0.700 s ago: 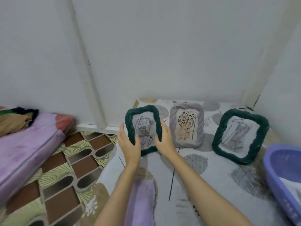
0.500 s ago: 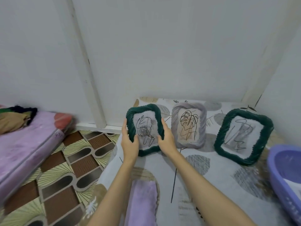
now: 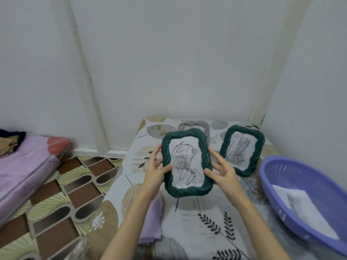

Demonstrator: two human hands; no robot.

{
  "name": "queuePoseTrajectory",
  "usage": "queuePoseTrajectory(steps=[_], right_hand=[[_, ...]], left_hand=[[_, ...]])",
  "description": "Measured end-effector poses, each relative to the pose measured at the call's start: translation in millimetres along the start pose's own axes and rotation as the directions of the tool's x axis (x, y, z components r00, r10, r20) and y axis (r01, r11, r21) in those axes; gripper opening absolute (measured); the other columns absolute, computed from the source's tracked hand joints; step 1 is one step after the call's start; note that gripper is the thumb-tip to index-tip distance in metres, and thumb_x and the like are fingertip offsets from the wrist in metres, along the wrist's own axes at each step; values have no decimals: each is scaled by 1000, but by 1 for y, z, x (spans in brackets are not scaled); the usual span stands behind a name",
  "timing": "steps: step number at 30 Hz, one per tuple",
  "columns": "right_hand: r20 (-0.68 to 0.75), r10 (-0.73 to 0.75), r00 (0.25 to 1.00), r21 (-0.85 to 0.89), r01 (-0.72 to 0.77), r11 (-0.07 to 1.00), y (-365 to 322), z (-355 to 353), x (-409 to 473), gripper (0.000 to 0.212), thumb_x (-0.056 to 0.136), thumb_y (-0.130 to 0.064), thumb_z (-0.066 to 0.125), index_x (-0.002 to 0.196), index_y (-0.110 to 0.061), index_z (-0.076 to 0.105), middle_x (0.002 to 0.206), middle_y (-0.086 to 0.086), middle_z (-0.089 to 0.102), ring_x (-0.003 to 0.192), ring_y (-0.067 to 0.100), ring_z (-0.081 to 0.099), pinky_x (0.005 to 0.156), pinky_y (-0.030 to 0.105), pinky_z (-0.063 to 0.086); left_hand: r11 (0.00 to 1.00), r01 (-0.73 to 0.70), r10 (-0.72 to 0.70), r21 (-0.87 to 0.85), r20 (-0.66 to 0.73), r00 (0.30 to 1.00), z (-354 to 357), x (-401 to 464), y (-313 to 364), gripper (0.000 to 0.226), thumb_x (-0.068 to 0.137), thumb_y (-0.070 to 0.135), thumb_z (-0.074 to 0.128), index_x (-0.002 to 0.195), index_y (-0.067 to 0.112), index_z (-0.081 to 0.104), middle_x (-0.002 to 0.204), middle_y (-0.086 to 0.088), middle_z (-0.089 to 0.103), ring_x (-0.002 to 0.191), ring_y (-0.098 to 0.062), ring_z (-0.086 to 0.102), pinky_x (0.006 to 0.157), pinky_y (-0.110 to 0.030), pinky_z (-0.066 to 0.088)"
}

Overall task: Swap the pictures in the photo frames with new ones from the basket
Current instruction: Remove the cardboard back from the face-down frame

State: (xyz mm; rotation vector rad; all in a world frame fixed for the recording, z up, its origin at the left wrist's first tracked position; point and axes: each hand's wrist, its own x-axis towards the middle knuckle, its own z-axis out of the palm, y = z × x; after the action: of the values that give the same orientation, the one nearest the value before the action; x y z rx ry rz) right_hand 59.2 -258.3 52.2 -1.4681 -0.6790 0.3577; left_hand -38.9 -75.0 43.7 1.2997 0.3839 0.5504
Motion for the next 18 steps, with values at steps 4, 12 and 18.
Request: queuePoseTrajectory(steps=[4, 12, 18], right_hand=[[-112, -32, 993, -121, 18, 992, -24, -24, -30, 67, 85, 0, 60, 140, -28, 34, 120, -1, 62, 108, 11, 61, 81, 22, 55], [-19, 12, 1000, -278, -17, 960, -43, -28, -62, 71, 86, -11, 62, 144, -29, 23, 113, -10, 65, 91, 4, 65, 77, 17, 53], [177, 109, 978, -212, -70, 975, -56, -21, -66, 61, 93, -4, 48, 144, -26, 23, 124, 0, 58, 100, 13, 64, 84, 23, 54]], left_hand=[[929, -103, 96, 357, 38, 995, 37, -33, -7, 65, 91, 8, 55, 145, 27, 24, 141, 3, 38, 121, -10, 44, 102, -31, 38], [1000, -2, -2, 17, 227, 974, 105, -76, -4, 71, 77, 64, 41, 141, 53, 12, 151, 17, 27, 135, -13, 35, 105, -53, 38], [990, -15, 19, -141, 26, 999, 98, -78, -10, 67, 89, -7, 45, 144, 25, 25, 134, -12, 54, 112, -27, 59, 94, -46, 50]])
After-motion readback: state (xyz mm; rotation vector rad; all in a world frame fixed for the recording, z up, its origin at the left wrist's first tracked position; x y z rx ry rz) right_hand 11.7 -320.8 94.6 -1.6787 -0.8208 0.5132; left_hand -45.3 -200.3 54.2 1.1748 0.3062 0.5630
